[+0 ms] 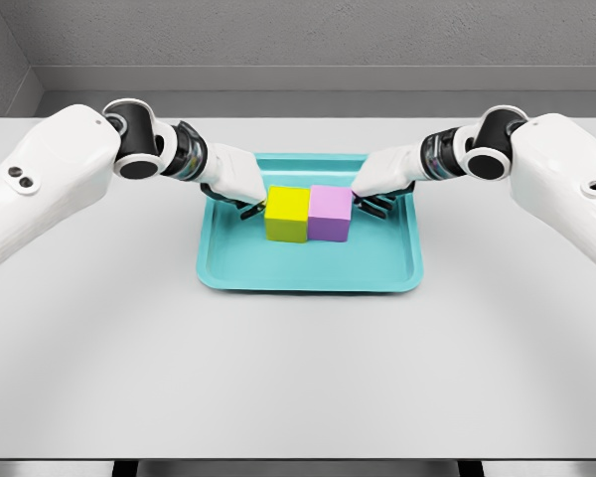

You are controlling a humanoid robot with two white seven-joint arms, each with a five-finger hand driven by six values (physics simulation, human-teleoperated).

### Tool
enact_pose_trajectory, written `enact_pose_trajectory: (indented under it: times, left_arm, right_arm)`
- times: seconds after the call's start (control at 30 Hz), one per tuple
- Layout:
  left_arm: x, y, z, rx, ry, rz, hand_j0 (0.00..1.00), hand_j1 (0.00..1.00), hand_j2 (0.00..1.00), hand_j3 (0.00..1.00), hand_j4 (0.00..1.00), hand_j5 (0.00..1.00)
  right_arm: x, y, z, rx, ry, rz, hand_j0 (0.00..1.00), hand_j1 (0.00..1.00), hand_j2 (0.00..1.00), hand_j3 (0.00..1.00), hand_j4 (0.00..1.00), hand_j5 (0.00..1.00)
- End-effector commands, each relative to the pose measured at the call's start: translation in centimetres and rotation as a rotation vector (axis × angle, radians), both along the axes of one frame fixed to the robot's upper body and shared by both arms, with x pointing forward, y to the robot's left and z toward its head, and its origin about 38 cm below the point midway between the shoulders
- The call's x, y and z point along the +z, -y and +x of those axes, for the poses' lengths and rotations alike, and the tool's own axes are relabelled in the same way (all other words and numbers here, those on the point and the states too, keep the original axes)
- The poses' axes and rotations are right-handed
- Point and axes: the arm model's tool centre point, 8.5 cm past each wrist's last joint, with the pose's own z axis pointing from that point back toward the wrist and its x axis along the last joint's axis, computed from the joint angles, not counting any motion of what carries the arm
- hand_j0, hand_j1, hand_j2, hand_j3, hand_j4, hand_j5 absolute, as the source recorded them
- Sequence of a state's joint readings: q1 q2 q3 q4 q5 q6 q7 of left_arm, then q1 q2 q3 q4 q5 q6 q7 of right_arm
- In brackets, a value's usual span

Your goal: Push two cubes

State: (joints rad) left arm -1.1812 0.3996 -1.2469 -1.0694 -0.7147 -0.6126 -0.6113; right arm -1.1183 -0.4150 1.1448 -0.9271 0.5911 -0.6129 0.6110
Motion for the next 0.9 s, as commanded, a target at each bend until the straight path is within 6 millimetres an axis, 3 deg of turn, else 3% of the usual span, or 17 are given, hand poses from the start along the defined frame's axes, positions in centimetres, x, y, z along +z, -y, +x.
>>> enact_pose_trajectory:
  times: [0.0,0.3,0.37,0.63,0.73,0.83,0.87]
  left_arm:
    - [0.1,0.0,0.1,0.003,0.003,-0.001,0.46,0.46,0.46,0.46,0.46,0.46]
    - [0.0,-0.8,0.1,0.017,-0.001,0.002,0.46,0.46,0.46,0.46,0.46,0.46]
    - [0.1,-0.9,0.2,0.018,0.001,-0.001,0.46,0.46,0.46,0.46,0.46,0.46]
    - [2.0,-1.5,0.7,0.033,0.017,-0.023,0.46,0.46,0.46,0.46,0.46,0.46]
    - [2.8,-3.1,0.3,0.036,0.028,-0.025,0.46,0.46,0.46,0.46,0.46,0.46]
    - [4.8,-7.8,-0.5,0.078,0.049,-0.027,0.46,0.46,0.46,0.46,0.46,0.46]
    - [5.2,-9.4,-0.9,0.095,0.058,-0.019,0.46,0.46,0.46,0.46,0.46,0.46]
  right_arm:
    - [-0.1,0.4,0.2,-0.015,-0.003,0.0,0.12,0.12,0.12,0.12,0.12,0.12]
    - [-0.1,0.9,0.3,-0.028,-0.003,-0.004,0.12,0.12,0.12,0.12,0.12,0.12]
    - [0.2,1.9,0.5,-0.044,0.002,-0.009,0.12,0.12,0.12,0.12,0.12,0.12]
    - [3.1,2.3,1.4,-0.05,0.055,0.002,0.12,0.12,0.12,0.12,0.12,0.12]
    - [5.6,4.5,2.1,-0.094,0.1,0.019,0.13,0.13,0.13,0.13,0.13,0.13]
    - [9.5,11.1,2.5,-0.239,0.172,0.105,0.13,0.13,0.13,0.13,0.13,0.13]
    - [9.8,12.9,2.3,-0.277,0.18,0.116,0.14,0.14,0.14,0.14,0.14,0.14]
